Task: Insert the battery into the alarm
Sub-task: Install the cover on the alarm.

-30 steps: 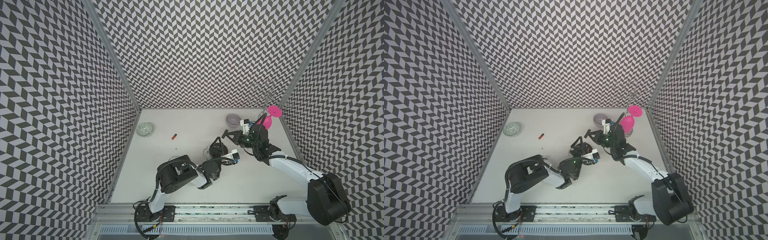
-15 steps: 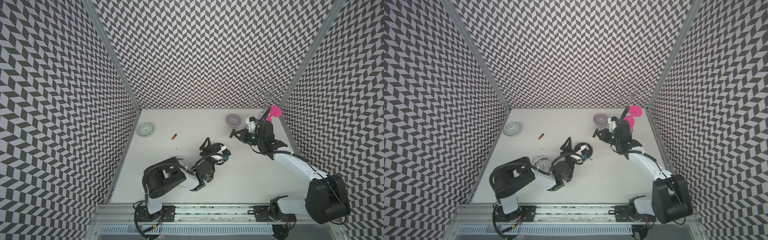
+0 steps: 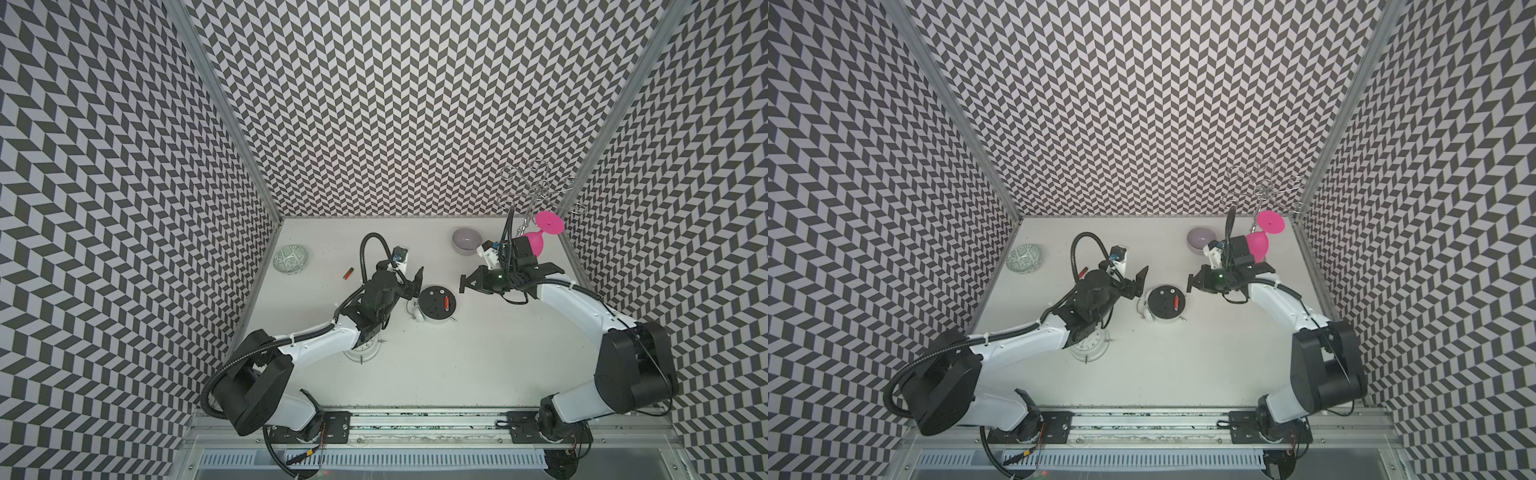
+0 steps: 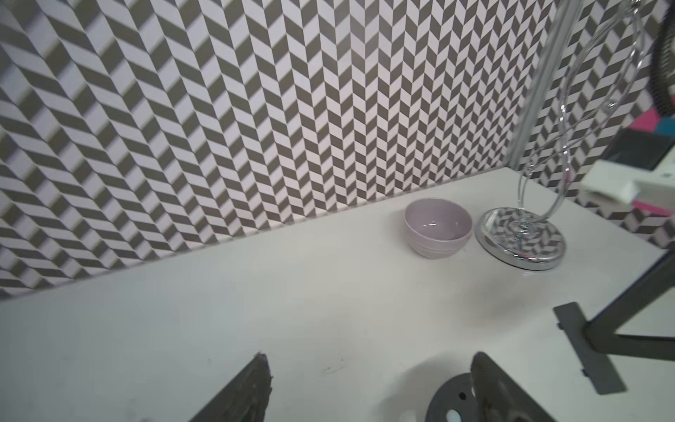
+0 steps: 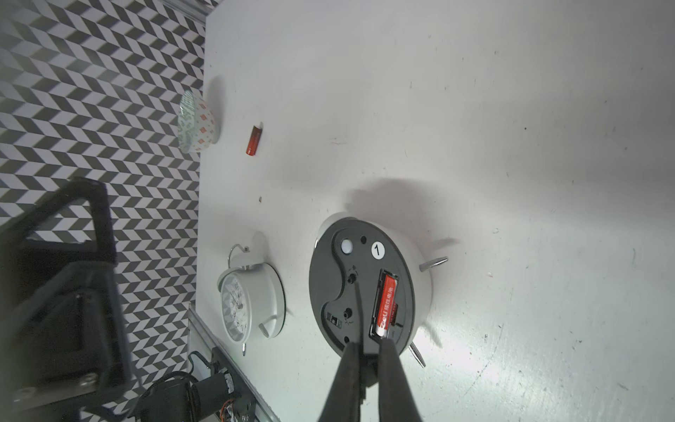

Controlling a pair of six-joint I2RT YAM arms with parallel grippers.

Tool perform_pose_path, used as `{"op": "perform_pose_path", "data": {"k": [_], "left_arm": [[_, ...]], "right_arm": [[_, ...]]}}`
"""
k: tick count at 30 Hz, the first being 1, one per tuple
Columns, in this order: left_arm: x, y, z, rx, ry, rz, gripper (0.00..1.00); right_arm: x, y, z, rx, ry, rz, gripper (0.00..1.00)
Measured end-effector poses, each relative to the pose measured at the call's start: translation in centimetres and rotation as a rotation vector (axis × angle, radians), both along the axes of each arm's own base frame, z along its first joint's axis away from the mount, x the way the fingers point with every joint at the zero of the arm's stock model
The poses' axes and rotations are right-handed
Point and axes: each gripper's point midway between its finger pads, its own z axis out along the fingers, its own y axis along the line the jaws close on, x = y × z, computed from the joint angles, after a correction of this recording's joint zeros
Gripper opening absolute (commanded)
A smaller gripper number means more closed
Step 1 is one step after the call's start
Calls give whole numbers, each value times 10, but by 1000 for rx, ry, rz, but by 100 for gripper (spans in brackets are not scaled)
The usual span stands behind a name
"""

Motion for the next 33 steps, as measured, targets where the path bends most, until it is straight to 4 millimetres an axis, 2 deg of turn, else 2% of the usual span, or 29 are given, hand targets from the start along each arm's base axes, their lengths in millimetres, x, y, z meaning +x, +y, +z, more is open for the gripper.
{"op": "perform_pose_path", "data": {"k": [2,6,17,23,33], "left_arm": [[1,3,-5,-81,81,-42,91],[1,9,-29,-168,278,-97,93],[-18,-9,-82,-211,612,-214,98],[-21,-10,-111,-201,713,-206,99],[-23,-14,-139,-180,782,-202,99]], "right_arm": [[-3,1,-6,-8,31,17,10],[-6,3,-13,-8,81,45,11],[-2,21,-26,11,156,111,12],[-6,31,-40,10,199,141,12],[-14,36,-53,11,229,145,12]]}}
